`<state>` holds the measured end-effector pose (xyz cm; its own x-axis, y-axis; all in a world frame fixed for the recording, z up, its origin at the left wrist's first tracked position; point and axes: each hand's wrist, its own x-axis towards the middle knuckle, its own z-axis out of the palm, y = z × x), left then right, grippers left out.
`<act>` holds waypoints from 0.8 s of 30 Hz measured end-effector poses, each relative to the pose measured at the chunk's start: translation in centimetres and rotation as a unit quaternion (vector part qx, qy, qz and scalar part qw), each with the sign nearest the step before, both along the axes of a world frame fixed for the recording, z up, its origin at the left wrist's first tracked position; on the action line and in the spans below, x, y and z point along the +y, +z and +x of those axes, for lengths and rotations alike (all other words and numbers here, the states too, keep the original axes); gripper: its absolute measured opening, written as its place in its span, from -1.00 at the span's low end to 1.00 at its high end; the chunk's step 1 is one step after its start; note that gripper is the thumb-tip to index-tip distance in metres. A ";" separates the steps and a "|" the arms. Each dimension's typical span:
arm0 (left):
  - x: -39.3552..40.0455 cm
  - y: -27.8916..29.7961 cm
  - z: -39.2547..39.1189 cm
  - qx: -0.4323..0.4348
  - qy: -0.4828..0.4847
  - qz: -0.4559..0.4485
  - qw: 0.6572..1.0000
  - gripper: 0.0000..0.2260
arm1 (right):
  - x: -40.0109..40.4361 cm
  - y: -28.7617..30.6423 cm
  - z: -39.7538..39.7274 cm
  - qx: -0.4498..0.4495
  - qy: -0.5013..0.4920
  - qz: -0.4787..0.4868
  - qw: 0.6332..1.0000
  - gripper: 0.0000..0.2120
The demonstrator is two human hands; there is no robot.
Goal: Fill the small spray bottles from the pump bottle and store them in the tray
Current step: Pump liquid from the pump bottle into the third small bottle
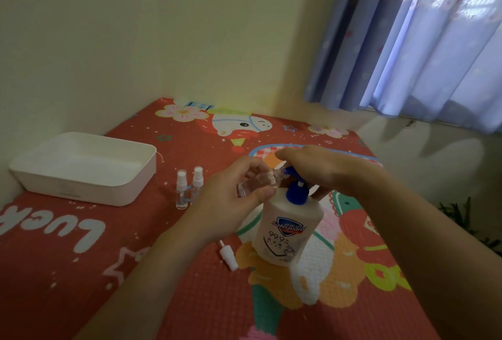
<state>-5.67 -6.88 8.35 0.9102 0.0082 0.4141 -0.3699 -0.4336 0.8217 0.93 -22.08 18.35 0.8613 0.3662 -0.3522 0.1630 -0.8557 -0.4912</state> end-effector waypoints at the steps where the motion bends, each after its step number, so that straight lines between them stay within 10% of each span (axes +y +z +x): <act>1: 0.0 0.0 0.0 -0.002 -0.001 0.000 1.000 -0.80 | 0.0 0.0 0.0 -0.003 0.002 -0.006 1.000 -0.72; 14: -0.1 -0.4 0.3 -0.005 0.003 0.004 1.000 -0.80 | 0.2 -2.4 1.0 -0.219 0.159 -0.185 0.945 -0.84; 24: 0.1 -0.3 0.3 0.000 -0.007 0.010 1.000 -0.79 | 0.2 -2.4 0.6 -0.190 0.117 -0.143 0.964 -0.88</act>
